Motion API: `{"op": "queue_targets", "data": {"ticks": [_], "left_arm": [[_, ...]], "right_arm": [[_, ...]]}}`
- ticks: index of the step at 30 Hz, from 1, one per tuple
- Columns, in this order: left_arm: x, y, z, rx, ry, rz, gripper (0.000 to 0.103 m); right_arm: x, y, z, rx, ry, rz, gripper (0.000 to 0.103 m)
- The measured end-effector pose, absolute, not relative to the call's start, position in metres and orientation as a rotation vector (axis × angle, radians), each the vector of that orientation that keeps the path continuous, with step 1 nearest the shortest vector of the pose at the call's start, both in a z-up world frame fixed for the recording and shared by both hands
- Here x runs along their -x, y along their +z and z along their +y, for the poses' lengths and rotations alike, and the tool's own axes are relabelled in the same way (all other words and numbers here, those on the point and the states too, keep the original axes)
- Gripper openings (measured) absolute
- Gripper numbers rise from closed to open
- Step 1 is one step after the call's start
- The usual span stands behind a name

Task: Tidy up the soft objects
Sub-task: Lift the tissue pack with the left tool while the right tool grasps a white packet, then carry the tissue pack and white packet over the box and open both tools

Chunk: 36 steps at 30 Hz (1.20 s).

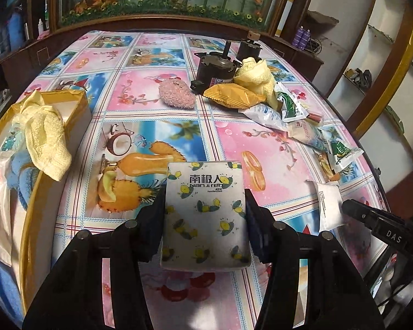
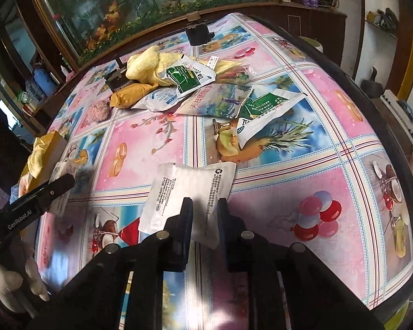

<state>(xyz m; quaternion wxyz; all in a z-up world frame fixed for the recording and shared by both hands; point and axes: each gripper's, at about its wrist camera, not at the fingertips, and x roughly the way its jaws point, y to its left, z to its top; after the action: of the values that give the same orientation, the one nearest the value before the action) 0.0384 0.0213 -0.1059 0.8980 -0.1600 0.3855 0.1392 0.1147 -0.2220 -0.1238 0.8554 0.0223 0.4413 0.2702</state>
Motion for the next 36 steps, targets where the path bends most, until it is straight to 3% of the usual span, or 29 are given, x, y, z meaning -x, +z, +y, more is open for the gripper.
{"op": "queue_targets", "data": {"ticks": [1, 3, 4, 5, 8, 11, 17, 19, 21, 36], "left_arm": [[-0.037, -0.105, 0.022, 0.335, 0.286, 0.793, 0.052], [-0.035, -0.103, 0.022, 0.343, 0.282, 0.788, 0.052], [-0.035, -0.104, 0.022, 0.347, 0.280, 0.787, 0.052], [-0.034, -0.104, 0.022, 0.348, 0.278, 0.788, 0.052], [-0.033, -0.106, 0.022, 0.354, 0.274, 0.794, 0.052], [-0.032, -0.108, 0.023, 0.361, 0.274, 0.796, 0.052], [-0.030, -0.111, 0.027, 0.380, 0.268, 0.793, 0.052], [-0.028, -0.111, 0.028, 0.383, 0.268, 0.790, 0.052], [-0.026, -0.110, 0.028, 0.386, 0.267, 0.785, 0.052], [0.051, -0.069, 0.071, 0.464, 0.359, 0.650, 0.052]], "right_arm": [[-0.116, -0.124, -0.223, -0.049, 0.544, 0.930, 0.025], [-0.119, -0.124, -0.221, -0.051, 0.519, 0.933, 0.058], [-0.119, -0.124, -0.217, -0.048, 0.518, 0.926, 0.065], [-0.120, -0.124, -0.213, -0.041, 0.517, 0.920, 0.070], [-0.129, -0.128, -0.196, -0.016, 0.504, 0.956, 0.071], [-0.129, -0.128, -0.177, 0.057, 0.458, 0.938, 0.082], [-0.112, -0.132, -0.151, 0.224, 0.489, 0.906, 0.079], [-0.107, -0.128, -0.154, 0.216, 0.507, 0.890, 0.057], [-0.107, -0.127, -0.160, 0.159, 0.559, 0.910, 0.046], [-0.077, -0.083, -0.149, 0.066, 0.733, 0.849, 0.044]]}}
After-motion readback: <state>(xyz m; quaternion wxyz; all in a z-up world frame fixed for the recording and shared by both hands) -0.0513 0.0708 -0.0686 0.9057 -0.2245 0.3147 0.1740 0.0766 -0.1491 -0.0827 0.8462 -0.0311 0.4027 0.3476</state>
